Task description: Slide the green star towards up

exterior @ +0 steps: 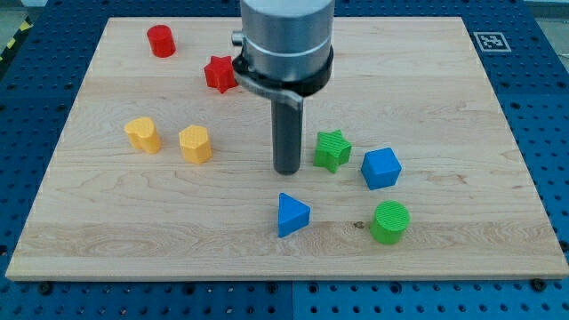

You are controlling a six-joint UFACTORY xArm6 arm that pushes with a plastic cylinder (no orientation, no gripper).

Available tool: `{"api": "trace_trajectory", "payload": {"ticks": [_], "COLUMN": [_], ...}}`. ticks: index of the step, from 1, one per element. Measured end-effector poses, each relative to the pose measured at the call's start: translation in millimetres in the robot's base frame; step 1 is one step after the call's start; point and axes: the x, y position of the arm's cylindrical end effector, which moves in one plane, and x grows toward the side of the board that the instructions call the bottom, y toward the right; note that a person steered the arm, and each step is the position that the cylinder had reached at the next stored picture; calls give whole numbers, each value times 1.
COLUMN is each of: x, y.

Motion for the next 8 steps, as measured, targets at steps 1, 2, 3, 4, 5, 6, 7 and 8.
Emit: {"api": "trace_trajectory", "payload": {"ticks": [1, 2, 3, 4, 5, 6, 7, 8], "x": [13, -33, -97, -94, -86, -92, -133, -120], "y": [27, 64, 71, 71, 75, 106, 116, 117]}}
